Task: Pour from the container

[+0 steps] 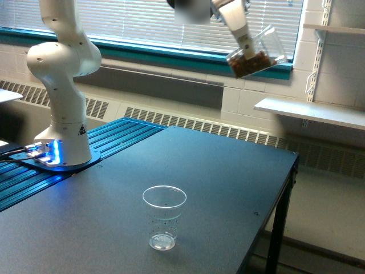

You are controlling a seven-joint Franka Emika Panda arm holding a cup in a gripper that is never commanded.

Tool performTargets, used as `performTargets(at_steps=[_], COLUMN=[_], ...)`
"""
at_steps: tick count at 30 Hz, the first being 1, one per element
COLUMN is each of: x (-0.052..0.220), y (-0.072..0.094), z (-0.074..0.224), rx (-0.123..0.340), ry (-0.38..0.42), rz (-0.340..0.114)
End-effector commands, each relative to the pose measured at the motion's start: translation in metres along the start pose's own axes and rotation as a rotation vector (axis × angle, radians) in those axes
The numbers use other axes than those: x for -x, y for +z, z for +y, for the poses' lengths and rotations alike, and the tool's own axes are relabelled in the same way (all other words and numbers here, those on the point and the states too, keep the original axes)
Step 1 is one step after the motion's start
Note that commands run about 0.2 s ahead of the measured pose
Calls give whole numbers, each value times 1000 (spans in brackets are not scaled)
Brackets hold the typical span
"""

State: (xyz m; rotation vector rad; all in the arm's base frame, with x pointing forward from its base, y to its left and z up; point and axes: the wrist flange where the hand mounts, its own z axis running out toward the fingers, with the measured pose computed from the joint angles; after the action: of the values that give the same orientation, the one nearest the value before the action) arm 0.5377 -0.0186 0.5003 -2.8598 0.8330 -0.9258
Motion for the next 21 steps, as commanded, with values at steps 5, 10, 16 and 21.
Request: performTargets(at_steps=[5, 10, 16, 21], x=[-1, 5, 14, 20], y=[9, 16, 24, 29], z=[52, 74, 104, 128], rx=[55, 76, 101, 114], ry=[31, 49, 81, 125], rz=[16, 10, 1, -15])
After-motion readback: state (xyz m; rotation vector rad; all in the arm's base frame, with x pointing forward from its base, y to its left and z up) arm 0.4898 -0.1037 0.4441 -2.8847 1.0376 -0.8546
